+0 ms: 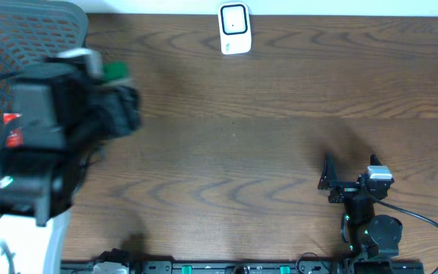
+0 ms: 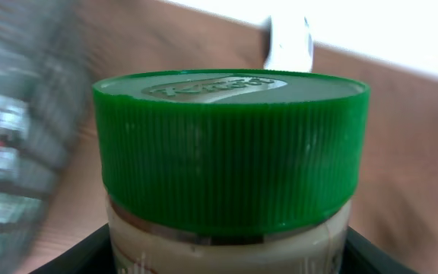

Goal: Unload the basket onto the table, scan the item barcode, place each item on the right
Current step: 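Lift the jar out and place it on the table center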

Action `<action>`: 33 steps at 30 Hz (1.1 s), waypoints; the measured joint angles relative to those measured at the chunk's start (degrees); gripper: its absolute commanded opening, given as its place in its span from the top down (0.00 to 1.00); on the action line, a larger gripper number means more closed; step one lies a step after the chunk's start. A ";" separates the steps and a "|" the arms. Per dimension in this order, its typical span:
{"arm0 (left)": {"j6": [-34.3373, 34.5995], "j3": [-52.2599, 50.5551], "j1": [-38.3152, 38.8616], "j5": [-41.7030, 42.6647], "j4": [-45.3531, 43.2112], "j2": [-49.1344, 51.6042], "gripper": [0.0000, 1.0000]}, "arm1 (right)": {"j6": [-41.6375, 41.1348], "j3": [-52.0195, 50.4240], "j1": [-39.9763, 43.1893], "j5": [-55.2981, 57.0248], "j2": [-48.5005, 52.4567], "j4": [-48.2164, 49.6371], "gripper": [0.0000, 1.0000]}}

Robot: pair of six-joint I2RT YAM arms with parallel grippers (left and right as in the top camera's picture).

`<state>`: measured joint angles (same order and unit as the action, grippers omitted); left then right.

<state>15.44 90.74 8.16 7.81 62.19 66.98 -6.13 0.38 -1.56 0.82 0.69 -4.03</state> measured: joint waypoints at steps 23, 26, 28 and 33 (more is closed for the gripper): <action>9.03 -9.86 30.21 0.44 -19.65 45.55 0.33 | 0.00 0.00 0.00 0.02 0.00 0.00 0.01; 9.53 -9.86 30.23 0.44 -20.35 47.50 0.13 | 0.00 0.00 0.00 0.02 0.00 0.00 0.01; 9.86 -9.86 30.21 0.44 -20.65 47.69 0.11 | 0.00 0.00 0.00 0.02 0.00 0.00 0.01; 9.64 -9.86 30.21 0.44 -21.29 47.67 0.10 | 0.00 0.00 0.00 0.02 0.00 0.00 0.01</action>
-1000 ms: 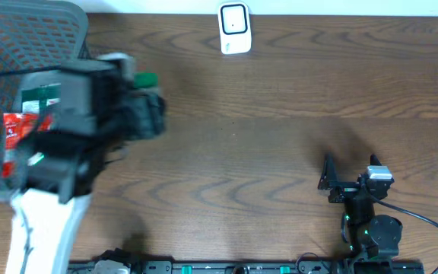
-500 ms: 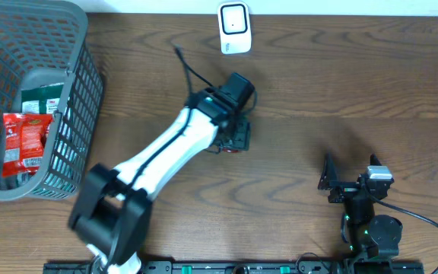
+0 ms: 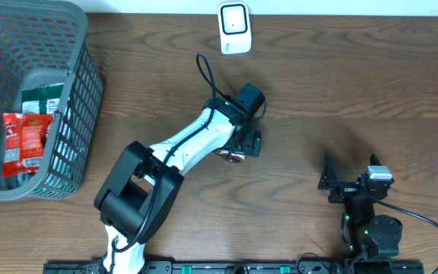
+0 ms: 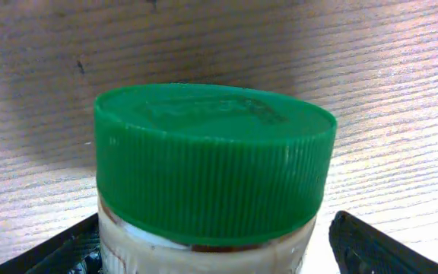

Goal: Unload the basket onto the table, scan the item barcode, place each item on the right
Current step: 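Lift the jar out and place it on the table center, then reach the left gripper into the basket and grasp the red snack packet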

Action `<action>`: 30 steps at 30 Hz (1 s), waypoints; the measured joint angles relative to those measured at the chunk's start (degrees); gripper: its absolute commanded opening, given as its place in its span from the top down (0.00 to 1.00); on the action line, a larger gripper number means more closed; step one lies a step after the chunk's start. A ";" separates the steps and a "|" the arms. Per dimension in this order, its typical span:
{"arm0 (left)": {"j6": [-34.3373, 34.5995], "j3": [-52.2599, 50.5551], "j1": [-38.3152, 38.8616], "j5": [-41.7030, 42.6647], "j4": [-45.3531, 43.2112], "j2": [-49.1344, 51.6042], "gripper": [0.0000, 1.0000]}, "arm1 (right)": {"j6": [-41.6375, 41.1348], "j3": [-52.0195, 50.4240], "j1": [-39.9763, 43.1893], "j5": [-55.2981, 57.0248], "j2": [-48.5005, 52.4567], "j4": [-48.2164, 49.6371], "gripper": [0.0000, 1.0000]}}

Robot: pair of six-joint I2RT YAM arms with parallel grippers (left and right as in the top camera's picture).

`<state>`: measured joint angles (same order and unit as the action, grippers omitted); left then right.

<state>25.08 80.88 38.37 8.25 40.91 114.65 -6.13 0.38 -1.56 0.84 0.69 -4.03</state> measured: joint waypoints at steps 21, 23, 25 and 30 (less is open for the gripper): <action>-9.11 0.22 -2.23 -9.73 -2.54 -10.62 0.08 | 0.00 0.00 0.00 0.00 0.00 0.00 0.01; -10.40 0.81 -3.58 -11.96 -2.23 -14.64 0.07 | 0.00 0.00 0.00 0.00 0.00 0.00 0.01; -11.08 2.01 -5.49 -13.66 0.33 -18.40 0.07 | 0.00 0.00 0.00 0.00 0.00 0.00 0.01; -12.15 13.16 -20.59 -16.46 8.74 -29.57 0.07 | 0.00 0.00 0.00 0.00 0.00 0.02 0.01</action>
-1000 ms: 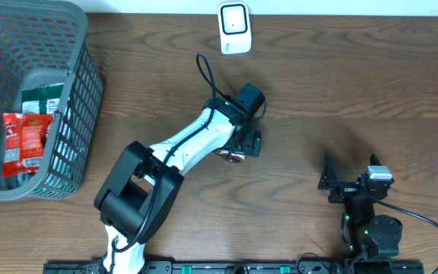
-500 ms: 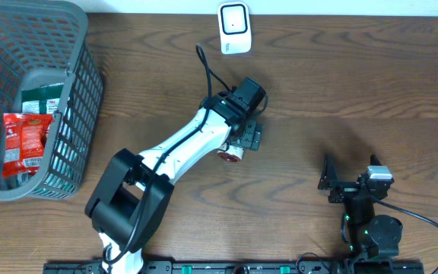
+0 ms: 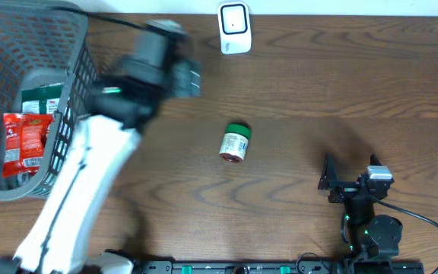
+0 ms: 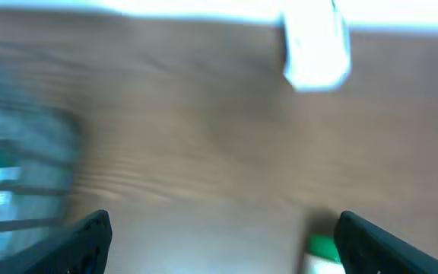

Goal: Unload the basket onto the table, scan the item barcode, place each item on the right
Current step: 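Reach the left gripper into the basket and grasp the red snack packet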

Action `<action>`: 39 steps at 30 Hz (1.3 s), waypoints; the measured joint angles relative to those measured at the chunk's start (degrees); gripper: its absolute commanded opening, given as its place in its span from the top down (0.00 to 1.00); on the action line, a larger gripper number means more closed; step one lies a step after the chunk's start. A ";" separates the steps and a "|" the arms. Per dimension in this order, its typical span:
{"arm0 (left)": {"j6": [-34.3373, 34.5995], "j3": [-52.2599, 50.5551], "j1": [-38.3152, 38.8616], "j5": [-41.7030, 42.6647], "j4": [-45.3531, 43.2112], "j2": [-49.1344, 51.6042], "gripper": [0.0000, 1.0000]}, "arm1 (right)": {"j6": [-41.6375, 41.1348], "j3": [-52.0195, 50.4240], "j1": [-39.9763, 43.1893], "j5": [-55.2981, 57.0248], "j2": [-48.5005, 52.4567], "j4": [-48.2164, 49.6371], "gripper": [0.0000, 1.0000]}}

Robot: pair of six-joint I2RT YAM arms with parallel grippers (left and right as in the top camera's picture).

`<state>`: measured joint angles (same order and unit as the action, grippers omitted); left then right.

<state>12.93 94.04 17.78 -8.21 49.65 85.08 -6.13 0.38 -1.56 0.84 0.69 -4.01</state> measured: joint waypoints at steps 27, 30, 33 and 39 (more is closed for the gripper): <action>-11.02 3.87 -49.44 -1.55 14.49 25.90 0.20 | 0.00 0.00 0.00 0.00 0.00 -0.02 0.01; -11.82 3.80 -49.44 -1.60 14.56 28.89 0.20 | 0.00 0.00 0.00 0.00 0.00 -0.02 0.01; -12.20 3.80 -49.44 -1.57 14.53 30.12 0.20 | 0.00 0.00 0.00 0.00 0.00 -0.02 0.01; -12.79 2.19 -49.44 -1.62 13.62 30.12 0.20 | 0.00 0.00 0.00 0.00 0.00 -0.02 0.01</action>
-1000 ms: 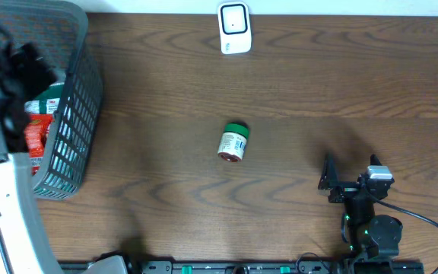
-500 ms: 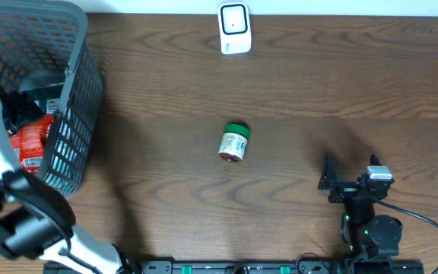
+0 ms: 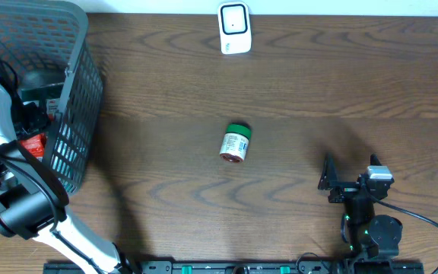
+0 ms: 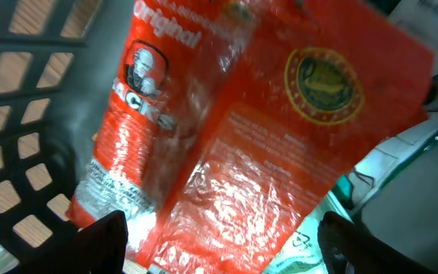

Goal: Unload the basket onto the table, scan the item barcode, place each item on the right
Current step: 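Reach the left gripper into the basket and grasp the red snack packet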

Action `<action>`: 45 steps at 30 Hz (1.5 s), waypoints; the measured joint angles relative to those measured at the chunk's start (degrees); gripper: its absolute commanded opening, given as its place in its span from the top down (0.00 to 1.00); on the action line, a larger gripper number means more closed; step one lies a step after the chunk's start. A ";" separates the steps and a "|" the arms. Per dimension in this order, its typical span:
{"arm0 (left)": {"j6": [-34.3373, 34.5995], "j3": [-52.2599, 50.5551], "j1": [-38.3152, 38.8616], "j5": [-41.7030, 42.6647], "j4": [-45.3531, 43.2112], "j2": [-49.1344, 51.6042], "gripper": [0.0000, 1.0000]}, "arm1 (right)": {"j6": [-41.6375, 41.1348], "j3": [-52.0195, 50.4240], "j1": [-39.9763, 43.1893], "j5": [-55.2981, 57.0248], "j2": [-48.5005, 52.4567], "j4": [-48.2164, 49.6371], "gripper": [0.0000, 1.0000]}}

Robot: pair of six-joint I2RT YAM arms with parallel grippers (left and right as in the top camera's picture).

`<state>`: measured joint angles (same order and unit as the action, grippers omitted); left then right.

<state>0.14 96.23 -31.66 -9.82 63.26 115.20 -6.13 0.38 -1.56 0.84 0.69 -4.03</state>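
A red snack packet (image 4: 257, 129) fills the left wrist view, lying in the grey basket (image 3: 78, 91). My left gripper (image 4: 223, 247) is open just above it, one dark finger (image 4: 101, 243) on each side of the packet's lower end. In the overhead view the left arm reaches down into the basket, with the left gripper (image 3: 30, 114) over the packet (image 3: 33, 142). A green-lidded jar (image 3: 235, 142) lies on its side at mid-table. The white scanner (image 3: 234, 29) stands at the far edge. My right gripper (image 3: 327, 176) rests shut near the front right.
A green and white package (image 4: 318, 240) lies under the red packet in the basket. The basket's mesh wall (image 4: 14, 175) is close on the left of the gripper. A dark cable runs from the right arm's base (image 3: 371, 232).
My left gripper was open above the table between the basket and the scanner; now it is down inside the basket over the red packet. The jar and the right arm have not moved.
My left gripper held the green-lidded jar near the basket. Then it had the jar low at mid-table. After that the jar lay on the table and the gripper was open up near the basket. Now the gripper is in the basket over the red packet.
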 measured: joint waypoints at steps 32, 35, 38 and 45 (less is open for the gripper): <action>0.13 -5.73 -0.04 -0.09 -16.46 -28.33 0.93 | 0.00 0.00 0.00 0.00 0.00 0.00 0.01; 2.08 -5.35 0.50 -0.17 -19.61 -38.14 0.92 | 0.00 0.00 0.00 0.00 0.00 0.00 0.01; 3.78 -4.96 2.54 -0.13 -20.04 -44.35 0.92 | 0.00 0.00 0.00 0.00 0.00 0.00 0.01; 10.67 -4.66 17.33 0.07 -11.02 -54.97 0.92 | 0.00 0.00 0.00 0.00 0.00 0.00 0.01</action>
<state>10.81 91.57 -14.33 -9.76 52.25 60.23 -6.13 0.38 -1.56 0.84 0.69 -4.03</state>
